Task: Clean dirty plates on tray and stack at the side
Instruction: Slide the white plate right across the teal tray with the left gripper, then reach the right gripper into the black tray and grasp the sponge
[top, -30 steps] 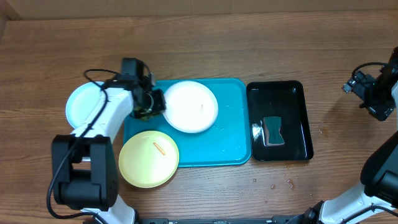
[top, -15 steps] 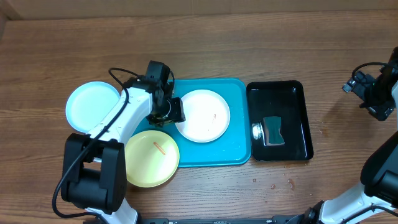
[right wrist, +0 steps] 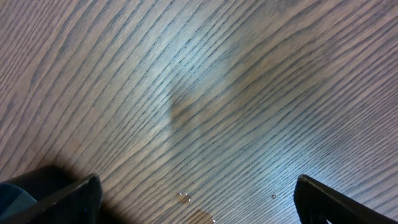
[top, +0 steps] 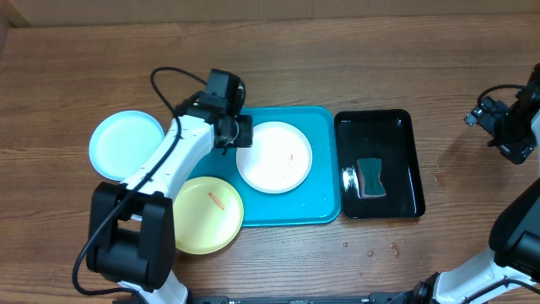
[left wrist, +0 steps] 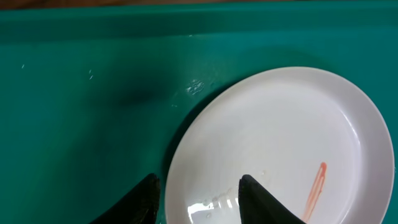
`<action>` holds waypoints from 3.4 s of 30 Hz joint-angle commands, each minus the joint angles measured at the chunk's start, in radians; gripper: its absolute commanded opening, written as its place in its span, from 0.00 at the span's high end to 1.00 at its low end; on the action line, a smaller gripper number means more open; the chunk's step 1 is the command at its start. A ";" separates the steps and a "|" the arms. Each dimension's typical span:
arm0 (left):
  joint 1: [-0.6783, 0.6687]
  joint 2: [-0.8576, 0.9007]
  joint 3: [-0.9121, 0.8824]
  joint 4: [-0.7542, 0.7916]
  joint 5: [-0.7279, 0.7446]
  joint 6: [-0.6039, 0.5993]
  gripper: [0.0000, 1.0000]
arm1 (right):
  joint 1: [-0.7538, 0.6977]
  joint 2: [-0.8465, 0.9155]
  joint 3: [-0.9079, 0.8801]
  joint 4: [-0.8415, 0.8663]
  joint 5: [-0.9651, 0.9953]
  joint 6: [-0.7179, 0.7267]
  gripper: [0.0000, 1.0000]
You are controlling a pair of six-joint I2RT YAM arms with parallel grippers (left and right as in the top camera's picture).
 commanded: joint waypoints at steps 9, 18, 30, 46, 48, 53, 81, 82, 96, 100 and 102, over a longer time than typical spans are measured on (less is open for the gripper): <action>-0.020 0.126 -0.008 0.072 -0.100 0.075 0.59 | -0.004 -0.029 0.021 0.003 0.006 0.002 0.00; -0.021 0.153 -0.008 0.063 -0.044 0.074 0.93 | -0.004 -0.029 0.021 0.003 0.006 0.002 0.00; -0.001 0.152 -0.007 -0.114 0.325 -0.070 0.68 | -0.004 -0.029 0.021 0.003 0.006 0.002 0.00; -0.004 0.123 0.021 -0.140 0.229 -0.096 0.69 | -0.004 -0.029 0.021 0.003 0.006 0.002 0.00; -0.006 0.100 0.022 -0.157 0.155 -0.102 0.67 | -0.004 -0.029 0.021 0.003 0.006 0.002 0.00; -0.008 0.019 0.023 -0.197 0.089 -0.106 0.65 | -0.004 -0.029 0.021 0.003 0.006 0.002 0.00; -0.009 -0.089 0.023 -0.243 0.150 -0.212 0.53 | -0.004 -0.029 0.021 0.026 -0.374 0.082 0.00; -0.009 -0.089 0.023 -0.243 0.150 -0.212 0.53 | -0.004 -0.029 0.021 -0.025 -0.424 0.082 0.00; -0.044 -0.089 0.023 -0.243 0.142 -0.223 0.46 | 0.124 -0.035 0.021 -0.430 -0.534 -0.342 0.41; -0.057 -0.089 0.023 -0.239 0.111 -0.222 0.43 | 0.246 -0.035 0.021 -0.448 -0.455 -0.341 0.41; -0.060 -0.089 0.023 -0.245 0.113 -0.222 0.43 | 0.315 -0.035 0.021 -0.451 -0.377 -0.316 0.36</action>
